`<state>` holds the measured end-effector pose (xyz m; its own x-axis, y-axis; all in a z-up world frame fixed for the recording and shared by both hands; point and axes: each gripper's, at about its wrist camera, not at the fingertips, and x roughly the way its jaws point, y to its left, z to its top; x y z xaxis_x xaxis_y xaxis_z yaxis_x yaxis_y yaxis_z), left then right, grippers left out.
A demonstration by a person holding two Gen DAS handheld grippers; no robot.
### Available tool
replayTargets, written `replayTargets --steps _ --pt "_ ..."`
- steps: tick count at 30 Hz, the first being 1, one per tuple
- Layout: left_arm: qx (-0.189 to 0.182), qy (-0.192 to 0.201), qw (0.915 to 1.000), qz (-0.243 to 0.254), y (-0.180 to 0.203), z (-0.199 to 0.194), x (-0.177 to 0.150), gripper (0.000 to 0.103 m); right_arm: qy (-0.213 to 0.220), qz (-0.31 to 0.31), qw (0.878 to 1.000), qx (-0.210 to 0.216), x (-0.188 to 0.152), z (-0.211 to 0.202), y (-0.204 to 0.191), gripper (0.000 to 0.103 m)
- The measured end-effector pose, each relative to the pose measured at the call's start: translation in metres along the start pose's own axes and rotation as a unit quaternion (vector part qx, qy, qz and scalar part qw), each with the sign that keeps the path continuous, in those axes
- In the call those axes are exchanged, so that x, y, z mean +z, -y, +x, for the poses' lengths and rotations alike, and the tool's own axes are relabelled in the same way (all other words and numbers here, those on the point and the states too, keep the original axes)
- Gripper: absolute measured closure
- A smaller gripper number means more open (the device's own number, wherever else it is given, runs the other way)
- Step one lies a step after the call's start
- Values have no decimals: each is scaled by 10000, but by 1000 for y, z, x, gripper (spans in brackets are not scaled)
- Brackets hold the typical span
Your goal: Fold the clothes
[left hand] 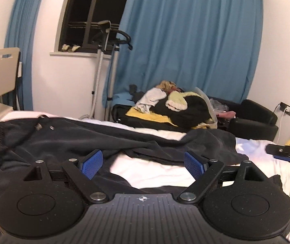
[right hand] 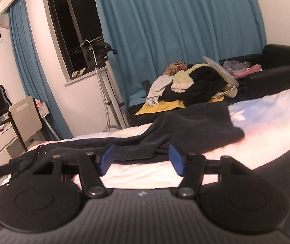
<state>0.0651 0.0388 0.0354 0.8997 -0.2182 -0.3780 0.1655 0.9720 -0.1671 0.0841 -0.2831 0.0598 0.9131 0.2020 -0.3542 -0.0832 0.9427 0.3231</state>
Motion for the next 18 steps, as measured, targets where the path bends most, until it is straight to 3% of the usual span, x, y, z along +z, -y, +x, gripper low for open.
replayTargets --steps 3,8,13,18 --pt "-73 -111 9998 -124 0 18 -22 14 96 -152 9998 -93 -20 9 1 43" --pt "-51 -341 9989 -320 -9 39 -46 14 -117 -55 9998 -181 -44 24 15 43" --pt "-65 -265 9993 -243 -10 42 -46 14 -104 -42 9997 -227 -45 35 15 41" --pt "-74 -229 9997 -85 -6 42 -49 13 -152 -5 9996 -221 -49 40 15 33"
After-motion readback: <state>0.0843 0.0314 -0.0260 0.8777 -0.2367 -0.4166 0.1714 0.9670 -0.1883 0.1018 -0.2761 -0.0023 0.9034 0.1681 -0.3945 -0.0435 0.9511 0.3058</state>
